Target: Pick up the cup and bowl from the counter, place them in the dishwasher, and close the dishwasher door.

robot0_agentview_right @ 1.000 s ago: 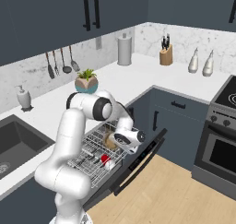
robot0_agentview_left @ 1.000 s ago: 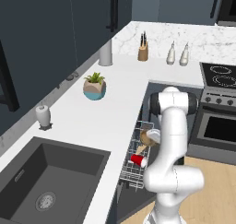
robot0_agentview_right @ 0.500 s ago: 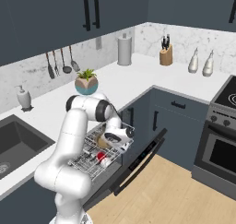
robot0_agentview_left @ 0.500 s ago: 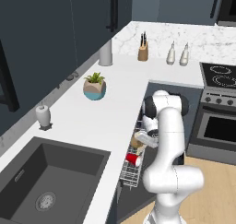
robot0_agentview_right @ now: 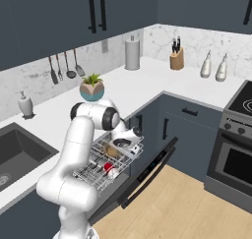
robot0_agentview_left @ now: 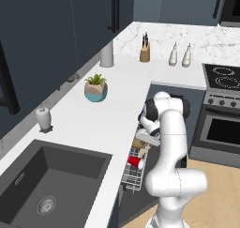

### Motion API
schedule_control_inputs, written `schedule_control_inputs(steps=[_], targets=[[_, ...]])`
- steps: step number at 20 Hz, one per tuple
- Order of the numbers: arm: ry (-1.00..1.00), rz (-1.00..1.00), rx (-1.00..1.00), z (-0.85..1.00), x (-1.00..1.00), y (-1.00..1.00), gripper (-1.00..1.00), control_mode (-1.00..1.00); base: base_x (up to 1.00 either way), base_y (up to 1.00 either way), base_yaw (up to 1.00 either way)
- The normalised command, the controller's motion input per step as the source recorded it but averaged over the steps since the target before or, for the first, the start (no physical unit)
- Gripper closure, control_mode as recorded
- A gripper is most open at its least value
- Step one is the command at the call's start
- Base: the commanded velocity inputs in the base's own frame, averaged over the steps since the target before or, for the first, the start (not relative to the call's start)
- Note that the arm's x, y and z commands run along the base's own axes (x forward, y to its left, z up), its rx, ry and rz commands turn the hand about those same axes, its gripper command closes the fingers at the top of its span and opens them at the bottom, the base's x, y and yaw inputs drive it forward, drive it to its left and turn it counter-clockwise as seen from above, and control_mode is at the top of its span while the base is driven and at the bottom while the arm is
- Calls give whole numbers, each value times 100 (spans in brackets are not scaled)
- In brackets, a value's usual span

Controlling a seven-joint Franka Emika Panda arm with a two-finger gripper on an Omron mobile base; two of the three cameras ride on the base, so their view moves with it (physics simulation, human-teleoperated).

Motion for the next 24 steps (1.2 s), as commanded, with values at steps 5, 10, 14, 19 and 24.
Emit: schedule_control_inputs(steps=[5, 10, 14, 19, 24], targets=[[8, 9, -7, -95, 0, -17, -100, -100, 0, 0, 0], [0, 5, 0, -48, -15, -17, -100, -100, 0, 0, 0], [0, 0, 1, 24, -80, -42, -100, -100, 0, 0, 0], [-8, -2, 0, 37, -100, -44, -100, -100, 0, 0, 0], [-20, -4, 3, 74, -100, -26, -100, -100, 0, 0, 0]])
